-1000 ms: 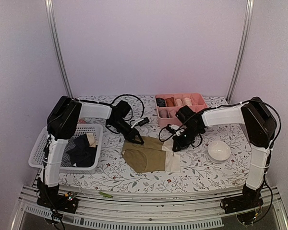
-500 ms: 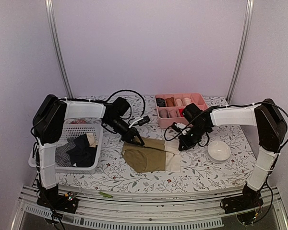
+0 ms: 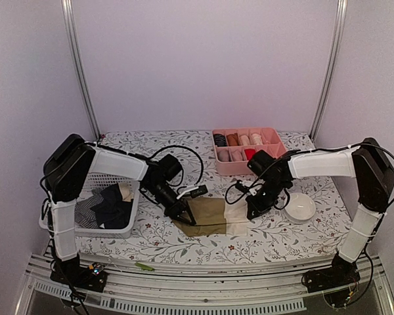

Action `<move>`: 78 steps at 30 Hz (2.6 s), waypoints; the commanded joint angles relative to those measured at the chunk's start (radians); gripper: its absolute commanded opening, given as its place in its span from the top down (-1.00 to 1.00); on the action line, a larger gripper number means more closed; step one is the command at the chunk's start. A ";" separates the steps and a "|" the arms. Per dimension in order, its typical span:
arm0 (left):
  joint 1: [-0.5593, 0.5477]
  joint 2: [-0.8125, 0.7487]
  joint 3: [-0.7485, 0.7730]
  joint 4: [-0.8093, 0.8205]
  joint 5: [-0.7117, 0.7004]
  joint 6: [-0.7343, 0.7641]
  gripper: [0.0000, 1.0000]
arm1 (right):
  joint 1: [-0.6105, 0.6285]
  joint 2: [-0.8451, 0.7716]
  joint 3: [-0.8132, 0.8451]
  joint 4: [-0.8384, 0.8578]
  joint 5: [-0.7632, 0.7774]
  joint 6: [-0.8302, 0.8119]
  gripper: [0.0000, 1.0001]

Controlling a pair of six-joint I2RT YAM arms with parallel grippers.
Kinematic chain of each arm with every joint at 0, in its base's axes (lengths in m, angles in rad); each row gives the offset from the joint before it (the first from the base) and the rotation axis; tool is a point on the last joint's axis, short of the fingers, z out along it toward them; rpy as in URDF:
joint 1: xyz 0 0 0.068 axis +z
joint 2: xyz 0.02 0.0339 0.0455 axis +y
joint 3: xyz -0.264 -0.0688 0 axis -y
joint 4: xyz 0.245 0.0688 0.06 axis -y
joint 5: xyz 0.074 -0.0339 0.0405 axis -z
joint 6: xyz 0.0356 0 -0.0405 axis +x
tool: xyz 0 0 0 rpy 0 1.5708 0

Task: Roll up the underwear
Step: Fold the underwear at the center of the board, then smooth out the underwear at the center of the board.

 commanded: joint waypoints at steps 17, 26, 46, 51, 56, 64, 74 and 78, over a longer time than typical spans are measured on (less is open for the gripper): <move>-0.026 -0.030 -0.058 0.065 -0.041 0.003 1.00 | 0.079 -0.019 -0.046 -0.040 -0.075 -0.002 1.00; 0.008 -0.128 -0.015 -0.111 0.004 0.141 0.13 | 0.079 -0.037 0.007 -0.101 -0.145 -0.010 0.38; 0.193 0.016 0.210 -0.152 -0.275 0.111 0.21 | 0.031 0.115 0.125 0.093 -0.218 0.184 0.43; 0.191 0.021 0.162 -0.167 -0.383 0.141 0.22 | 0.046 0.140 0.065 0.113 -0.232 0.184 0.45; 0.181 0.024 0.121 -0.171 -0.566 0.190 0.27 | 0.051 0.127 -0.002 0.117 -0.227 0.179 0.49; 0.176 -0.095 -0.006 -0.091 -0.709 0.295 0.29 | 0.100 0.068 -0.006 0.069 -0.191 0.144 0.60; 0.103 -0.199 0.067 -0.035 -0.533 0.265 0.23 | 0.080 0.003 0.062 0.133 -0.136 0.188 0.60; 0.066 -0.103 0.133 -0.029 -0.519 0.217 0.24 | 0.077 0.091 0.069 0.142 -0.127 0.207 0.60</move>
